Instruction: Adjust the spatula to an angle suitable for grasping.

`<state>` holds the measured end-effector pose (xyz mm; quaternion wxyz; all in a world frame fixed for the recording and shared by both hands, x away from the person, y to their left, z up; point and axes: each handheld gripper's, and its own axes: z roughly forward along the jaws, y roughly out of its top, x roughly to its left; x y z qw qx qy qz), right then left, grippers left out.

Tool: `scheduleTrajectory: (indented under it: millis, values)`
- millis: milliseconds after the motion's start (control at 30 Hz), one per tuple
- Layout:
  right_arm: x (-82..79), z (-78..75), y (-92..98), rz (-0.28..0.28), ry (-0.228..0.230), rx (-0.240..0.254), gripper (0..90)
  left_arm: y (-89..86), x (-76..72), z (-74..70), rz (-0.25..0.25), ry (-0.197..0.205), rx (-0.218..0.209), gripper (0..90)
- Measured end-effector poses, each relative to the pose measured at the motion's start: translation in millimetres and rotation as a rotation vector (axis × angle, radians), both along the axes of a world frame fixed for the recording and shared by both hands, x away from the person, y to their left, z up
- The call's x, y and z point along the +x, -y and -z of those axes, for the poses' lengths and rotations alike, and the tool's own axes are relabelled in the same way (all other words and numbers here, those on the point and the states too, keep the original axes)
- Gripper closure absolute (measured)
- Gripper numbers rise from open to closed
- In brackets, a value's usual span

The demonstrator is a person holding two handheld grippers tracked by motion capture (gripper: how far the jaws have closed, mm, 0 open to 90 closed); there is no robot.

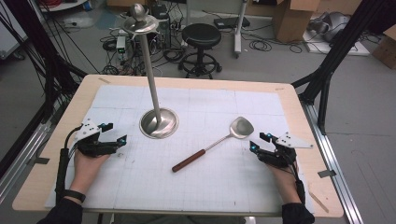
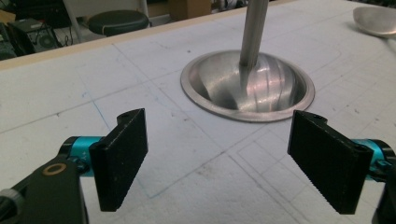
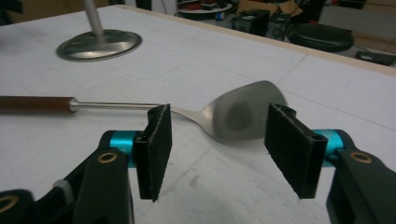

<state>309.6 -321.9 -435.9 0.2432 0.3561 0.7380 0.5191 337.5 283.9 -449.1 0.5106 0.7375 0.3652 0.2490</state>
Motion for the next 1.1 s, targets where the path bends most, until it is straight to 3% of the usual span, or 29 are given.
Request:
scheduleTrajectory:
  millis: [233, 733, 867, 1100]
  values:
    - [-1.8, -2.6, -20.4, -0.1, -0.018, -0.006, 53.3, -2.0, 1.1, 0.1, -0.009, -0.013, -0.017, 21.3]
    - [1.0, -2.7, -69.2, -0.308, -0.047, -0.062, 77.9, -0.4, 0.9, 0.3, -0.01, -0.011, 0.001, 22.2]
    - [0.5, -0.5, -91.1, -0.379, -0.075, -0.094, 85.7, -0.3, 1.0, 0.4, -0.011, -0.012, 0.001, 22.5]
    - [0.0, 3.3, -123.6, -0.48, -0.099, -0.133, 89.7, 0.3, 1.0, 0.6, -0.012, -0.012, 0.001, 22.7]
